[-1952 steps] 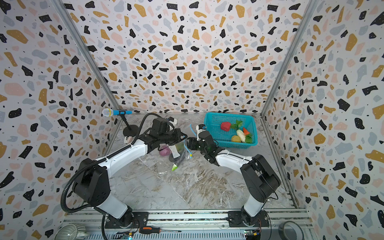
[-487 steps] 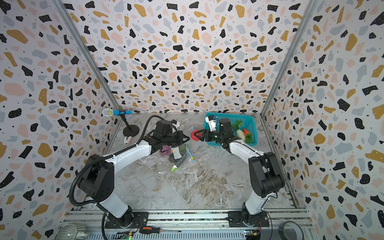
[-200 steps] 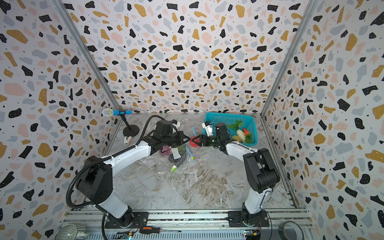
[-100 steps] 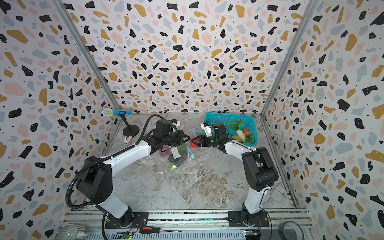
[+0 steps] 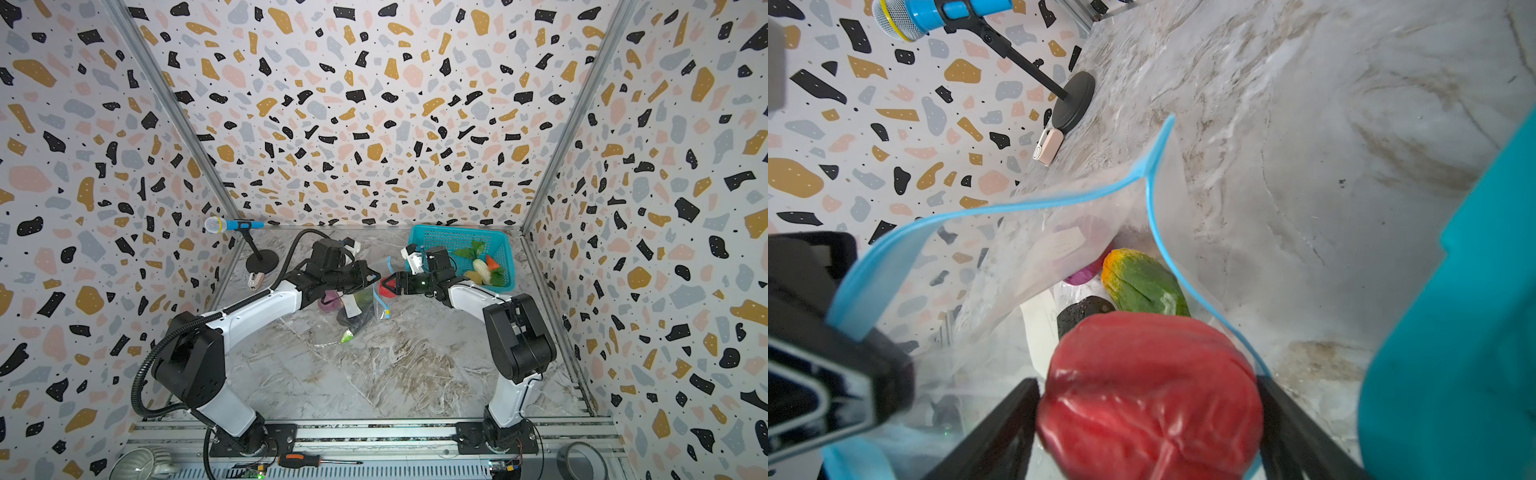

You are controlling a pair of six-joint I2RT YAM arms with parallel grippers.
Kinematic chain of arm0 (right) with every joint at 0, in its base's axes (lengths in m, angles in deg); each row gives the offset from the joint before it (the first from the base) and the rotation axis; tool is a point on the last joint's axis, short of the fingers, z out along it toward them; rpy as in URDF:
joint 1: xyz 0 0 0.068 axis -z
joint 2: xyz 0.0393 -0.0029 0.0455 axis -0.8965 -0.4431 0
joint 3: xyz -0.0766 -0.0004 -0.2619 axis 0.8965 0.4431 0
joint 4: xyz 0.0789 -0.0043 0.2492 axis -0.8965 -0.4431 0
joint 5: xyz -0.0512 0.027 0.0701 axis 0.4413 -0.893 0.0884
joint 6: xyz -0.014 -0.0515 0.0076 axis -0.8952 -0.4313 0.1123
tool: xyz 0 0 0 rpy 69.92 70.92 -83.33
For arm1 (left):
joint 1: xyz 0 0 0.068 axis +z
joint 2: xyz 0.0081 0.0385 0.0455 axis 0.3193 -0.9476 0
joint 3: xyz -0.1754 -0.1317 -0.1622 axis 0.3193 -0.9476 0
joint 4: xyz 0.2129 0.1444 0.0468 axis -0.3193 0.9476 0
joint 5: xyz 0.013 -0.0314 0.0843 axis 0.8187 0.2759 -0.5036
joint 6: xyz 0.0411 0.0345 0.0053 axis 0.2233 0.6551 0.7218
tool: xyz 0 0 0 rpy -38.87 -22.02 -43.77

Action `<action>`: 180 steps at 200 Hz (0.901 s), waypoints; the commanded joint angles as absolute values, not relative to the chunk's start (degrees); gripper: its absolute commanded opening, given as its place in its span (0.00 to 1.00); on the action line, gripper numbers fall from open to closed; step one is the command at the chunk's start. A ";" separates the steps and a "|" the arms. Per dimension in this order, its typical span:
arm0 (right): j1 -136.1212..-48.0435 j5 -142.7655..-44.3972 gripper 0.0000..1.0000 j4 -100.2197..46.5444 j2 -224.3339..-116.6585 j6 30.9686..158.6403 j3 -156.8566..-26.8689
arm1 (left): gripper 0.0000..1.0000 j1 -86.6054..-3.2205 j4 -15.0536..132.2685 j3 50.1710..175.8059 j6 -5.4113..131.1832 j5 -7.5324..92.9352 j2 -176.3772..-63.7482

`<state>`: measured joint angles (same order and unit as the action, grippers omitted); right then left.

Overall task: Place the food in the zip-top bag and seal the zipper
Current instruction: 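Lower the red pepper into the bag held open by the left gripper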

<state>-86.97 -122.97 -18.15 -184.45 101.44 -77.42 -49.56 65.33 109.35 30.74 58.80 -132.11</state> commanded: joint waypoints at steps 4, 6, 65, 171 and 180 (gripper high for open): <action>-87.34 -122.64 0.83 -19.16 -183.75 100.82 -79.60 | 0.00 -49.85 63.83 110.51 30.89 59.22 -131.01; -87.34 -122.64 0.83 -19.16 -183.76 100.77 -79.63 | 0.00 -49.90 63.85 110.51 30.96 59.18 -131.04; -87.43 -122.29 0.85 -19.16 -183.59 100.82 -79.46 | 0.00 -49.82 63.72 110.28 30.92 59.19 -131.01; -87.78 -121.70 0.86 -19.16 -183.23 101.00 -79.30 | 0.00 -49.87 63.64 109.80 31.09 59.19 -130.75; -87.78 -121.72 0.86 -19.21 -183.11 101.00 -79.25 | 0.00 -49.83 63.62 109.72 31.14 59.20 -130.74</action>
